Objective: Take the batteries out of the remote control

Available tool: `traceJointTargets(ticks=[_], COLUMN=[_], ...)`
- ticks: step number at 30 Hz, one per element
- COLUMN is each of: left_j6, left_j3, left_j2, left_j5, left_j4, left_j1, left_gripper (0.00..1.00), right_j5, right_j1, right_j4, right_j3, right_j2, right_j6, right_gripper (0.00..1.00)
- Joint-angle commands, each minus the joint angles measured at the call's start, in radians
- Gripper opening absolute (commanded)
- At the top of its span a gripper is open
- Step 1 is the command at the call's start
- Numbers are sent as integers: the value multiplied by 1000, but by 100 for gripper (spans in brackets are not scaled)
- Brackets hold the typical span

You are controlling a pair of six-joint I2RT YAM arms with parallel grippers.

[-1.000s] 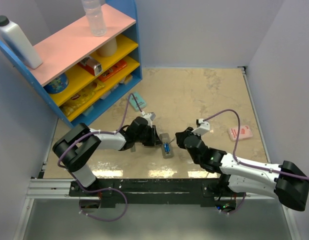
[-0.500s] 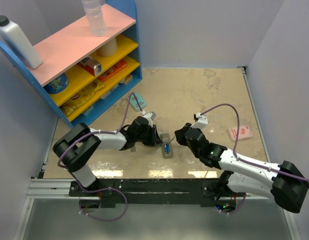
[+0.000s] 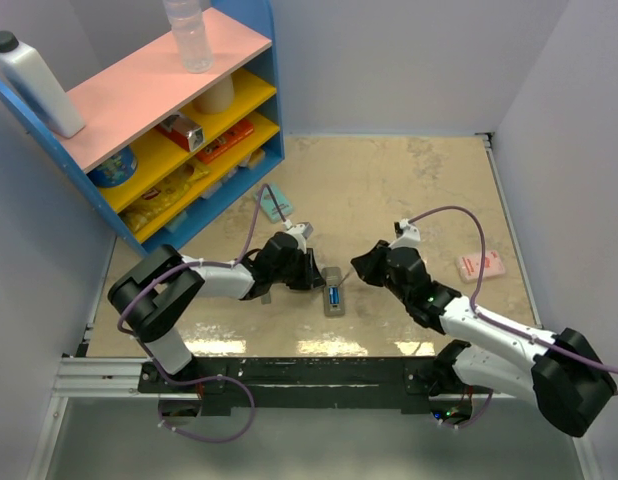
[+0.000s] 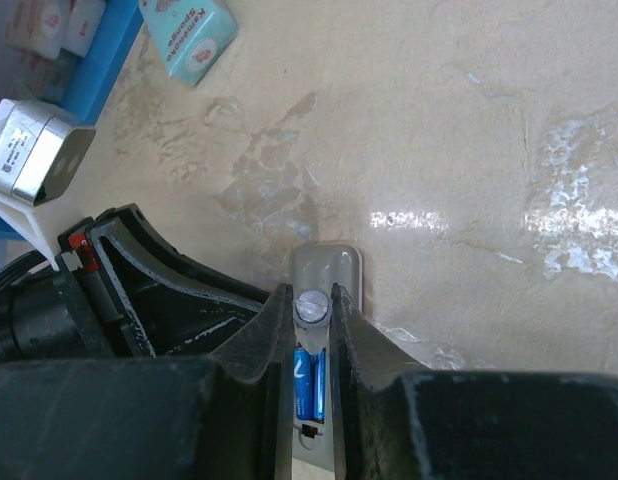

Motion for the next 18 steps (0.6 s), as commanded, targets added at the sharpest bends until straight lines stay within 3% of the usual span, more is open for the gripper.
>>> traceJointTargets(ticks=[1, 18], left_j6=[22, 19], left_j3=[13, -31], left_j2=[51, 11], left_j5=[-14, -31], left_j4=[-4, -16], left_j1=[-26, -26], left_gripper=[26, 25], right_j5=[-202, -465], right_j1=[-53, -285], right_j4=[14, 184], right_j3=[-31, -30], right_j2=[40, 157], right_j6=[-43, -86], right_gripper=[0, 0])
